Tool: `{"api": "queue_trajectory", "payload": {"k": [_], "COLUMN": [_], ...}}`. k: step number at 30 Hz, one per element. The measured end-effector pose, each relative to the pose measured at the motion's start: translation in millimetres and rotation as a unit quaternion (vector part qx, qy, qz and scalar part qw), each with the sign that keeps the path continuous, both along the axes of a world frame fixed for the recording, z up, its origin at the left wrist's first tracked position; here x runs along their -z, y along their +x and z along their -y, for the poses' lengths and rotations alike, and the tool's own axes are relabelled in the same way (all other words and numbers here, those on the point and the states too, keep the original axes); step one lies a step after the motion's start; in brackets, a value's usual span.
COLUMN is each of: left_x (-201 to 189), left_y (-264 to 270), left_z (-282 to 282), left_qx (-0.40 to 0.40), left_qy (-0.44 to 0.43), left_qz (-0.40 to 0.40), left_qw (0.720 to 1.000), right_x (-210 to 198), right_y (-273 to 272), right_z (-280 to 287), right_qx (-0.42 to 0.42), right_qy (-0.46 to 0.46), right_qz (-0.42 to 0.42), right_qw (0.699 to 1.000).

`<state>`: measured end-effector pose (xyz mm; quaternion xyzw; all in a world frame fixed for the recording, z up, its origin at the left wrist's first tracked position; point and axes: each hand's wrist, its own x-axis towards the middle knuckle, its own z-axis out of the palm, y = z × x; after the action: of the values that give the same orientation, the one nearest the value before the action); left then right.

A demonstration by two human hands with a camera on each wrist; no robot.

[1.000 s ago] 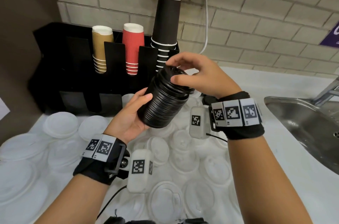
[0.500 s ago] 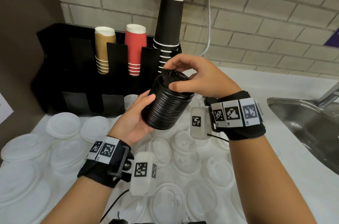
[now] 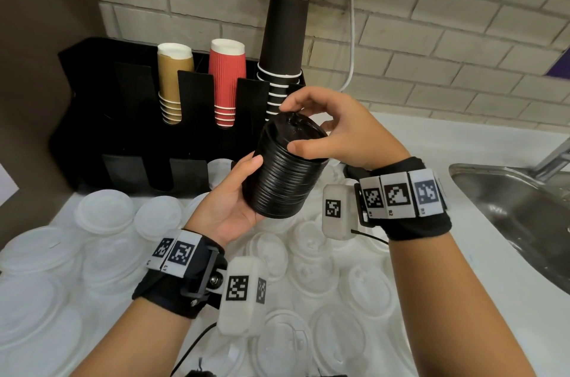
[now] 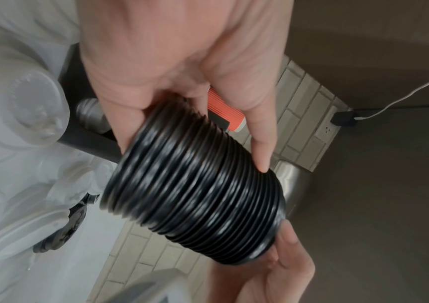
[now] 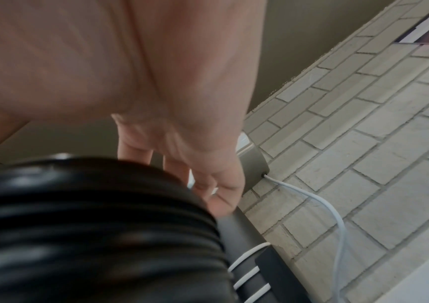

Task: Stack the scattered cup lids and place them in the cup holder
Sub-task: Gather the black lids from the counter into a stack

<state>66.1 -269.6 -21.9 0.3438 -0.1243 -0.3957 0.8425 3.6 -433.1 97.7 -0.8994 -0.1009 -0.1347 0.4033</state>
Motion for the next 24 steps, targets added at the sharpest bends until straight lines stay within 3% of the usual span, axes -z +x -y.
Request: {"api": "queue_trajectory", "payload": {"k": [11, 14, 17, 20, 22, 24], "left_x": [-2, -7, -14, -17, -17, -17], "left_y": [1, 8, 17, 25, 29, 32], "left_z": [-2, -5, -11, -17, -20, -21], "left_qx": [-0.024, -0.036, -0.049, -0.061, -0.068, -0.070], "left_qy": [0.020, 0.016, 0.010, 0.006, 0.006, 0.008], "left_qz": [0.020, 0.020, 0.037, 0.052, 0.057, 0.062], "left_qw": [0.999, 0.999, 0.998, 0.997, 0.996, 0.996], "right_x": [0, 6, 25, 58, 80, 94], "right_y": [1, 12, 36, 67, 80, 82], "right_z": [11, 39, 83, 125, 142, 149], "right_qx": [-0.023, 0.090, 0.270, 0.369, 0.360, 0.317], "right_qy": [0.006, 0.120, 0.180, 0.032, -0.128, -0.218], "right_qz": [-0.020, 0.023, -0.028, -0.220, -0.297, -0.361], "right_qw": [1.000, 0.989, 0.946, 0.902, 0.875, 0.849]}}
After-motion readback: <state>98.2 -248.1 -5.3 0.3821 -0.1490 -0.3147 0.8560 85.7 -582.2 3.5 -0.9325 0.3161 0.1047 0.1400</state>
